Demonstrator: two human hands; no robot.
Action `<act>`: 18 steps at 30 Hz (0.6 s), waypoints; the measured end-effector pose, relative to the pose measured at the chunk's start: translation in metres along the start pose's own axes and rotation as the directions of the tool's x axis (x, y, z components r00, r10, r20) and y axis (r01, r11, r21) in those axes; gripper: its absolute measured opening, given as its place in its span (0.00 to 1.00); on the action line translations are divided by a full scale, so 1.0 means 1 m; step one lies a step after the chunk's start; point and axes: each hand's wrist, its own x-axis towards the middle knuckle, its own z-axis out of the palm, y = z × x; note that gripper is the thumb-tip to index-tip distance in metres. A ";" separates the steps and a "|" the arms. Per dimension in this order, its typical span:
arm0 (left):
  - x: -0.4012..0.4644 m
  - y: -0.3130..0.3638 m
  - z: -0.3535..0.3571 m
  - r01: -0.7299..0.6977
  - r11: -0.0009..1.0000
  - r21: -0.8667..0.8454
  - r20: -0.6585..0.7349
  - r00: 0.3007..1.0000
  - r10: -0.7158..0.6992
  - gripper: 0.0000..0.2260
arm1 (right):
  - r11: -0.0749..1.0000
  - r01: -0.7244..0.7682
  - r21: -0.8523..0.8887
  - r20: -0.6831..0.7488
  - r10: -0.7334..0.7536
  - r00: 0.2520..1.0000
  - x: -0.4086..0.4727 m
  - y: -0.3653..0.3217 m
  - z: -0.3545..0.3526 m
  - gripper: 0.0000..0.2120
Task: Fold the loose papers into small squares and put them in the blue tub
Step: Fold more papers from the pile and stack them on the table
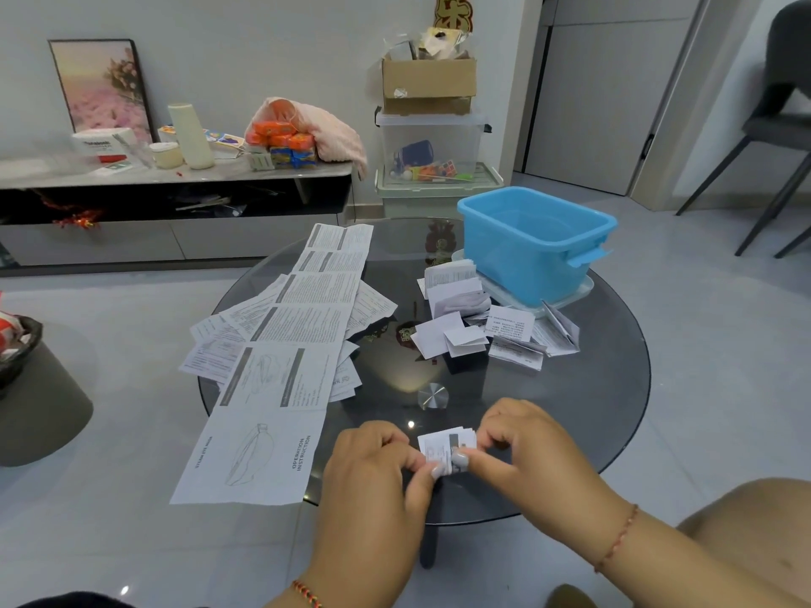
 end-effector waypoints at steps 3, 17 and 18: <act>0.001 0.004 0.001 0.041 0.999 0.018 -0.001 0.999 -0.041 0.10 | 0.997 -0.046 -0.059 -0.014 0.045 0.999 0.002 -0.003 0.003 0.17; 0.011 0.010 -0.010 0.108 0.994 -0.026 0.094 0.990 -0.105 0.09 | 0.977 -0.073 -0.200 0.057 0.086 0.995 0.005 -0.009 -0.003 0.13; 0.012 0.010 -0.010 0.098 0.995 -0.031 0.097 0.991 -0.095 0.09 | 0.981 -0.045 -0.186 0.066 0.058 0.996 0.005 -0.008 -0.003 0.14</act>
